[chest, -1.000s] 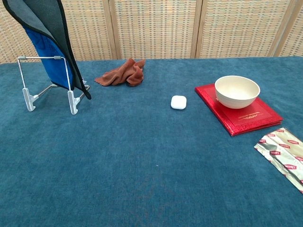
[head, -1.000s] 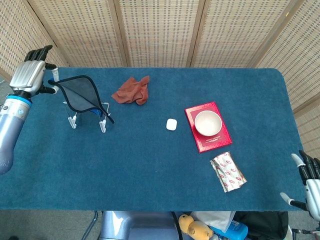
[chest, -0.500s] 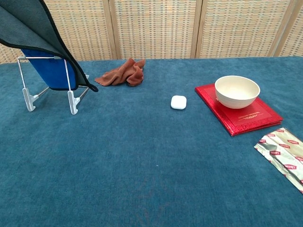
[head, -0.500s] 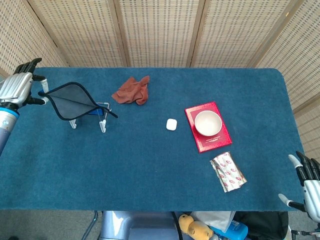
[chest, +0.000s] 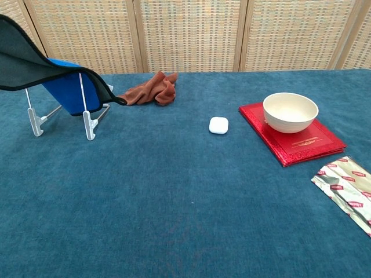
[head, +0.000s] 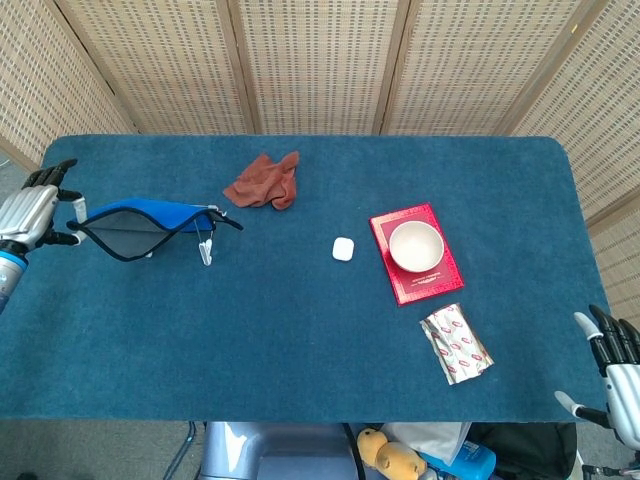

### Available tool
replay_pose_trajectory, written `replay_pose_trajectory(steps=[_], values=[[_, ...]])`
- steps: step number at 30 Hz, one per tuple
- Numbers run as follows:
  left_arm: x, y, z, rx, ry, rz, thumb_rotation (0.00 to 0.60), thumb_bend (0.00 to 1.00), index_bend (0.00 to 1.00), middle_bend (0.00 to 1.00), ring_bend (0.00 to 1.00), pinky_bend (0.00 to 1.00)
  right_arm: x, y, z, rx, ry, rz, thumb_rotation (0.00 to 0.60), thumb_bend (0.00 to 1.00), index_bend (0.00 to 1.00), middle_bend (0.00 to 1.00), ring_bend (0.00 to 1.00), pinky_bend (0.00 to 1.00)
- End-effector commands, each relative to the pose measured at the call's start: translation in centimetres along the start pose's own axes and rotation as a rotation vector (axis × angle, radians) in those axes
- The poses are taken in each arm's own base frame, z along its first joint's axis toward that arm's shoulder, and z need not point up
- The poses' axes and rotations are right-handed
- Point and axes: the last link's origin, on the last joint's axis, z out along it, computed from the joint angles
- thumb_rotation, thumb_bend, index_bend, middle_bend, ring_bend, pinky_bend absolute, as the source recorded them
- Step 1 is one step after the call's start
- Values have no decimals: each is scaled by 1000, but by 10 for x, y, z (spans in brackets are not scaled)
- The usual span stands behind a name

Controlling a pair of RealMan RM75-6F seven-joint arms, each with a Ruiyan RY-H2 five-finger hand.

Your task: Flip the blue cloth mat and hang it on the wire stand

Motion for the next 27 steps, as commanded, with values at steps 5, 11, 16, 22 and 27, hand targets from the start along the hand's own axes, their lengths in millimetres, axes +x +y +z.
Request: replay_pose_trajectory(steps=[5, 11, 16, 22, 27], values=[[-25, -6, 2, 5, -63, -4, 600, 937, 646, 0, 0, 0, 0, -1, -2, 7, 3, -2, 600, 0, 0, 0, 0, 0], [-41, -3, 6, -10, -77, 1, 600, 781, 197, 0, 0, 0, 0, -2, -3, 11, 1, -4, 600, 0, 0, 0, 0, 0], [-53, -2, 8, -27, -64, 39, 600, 440, 0, 0, 0, 0, 1, -2, -4, 13, 8, -3, 600, 0, 0, 0, 0, 0], [-51, -2, 3, -58, -6, 32, 600, 232, 0, 0, 0, 0, 2, -2, -5, 17, 9, 0, 600, 0, 0, 0, 0, 0], [-51, -5, -2, -93, 11, 30, 600, 119, 0, 0, 0, 0, 2, -3, -6, 22, 9, 2, 600, 0, 0, 0, 0, 0]])
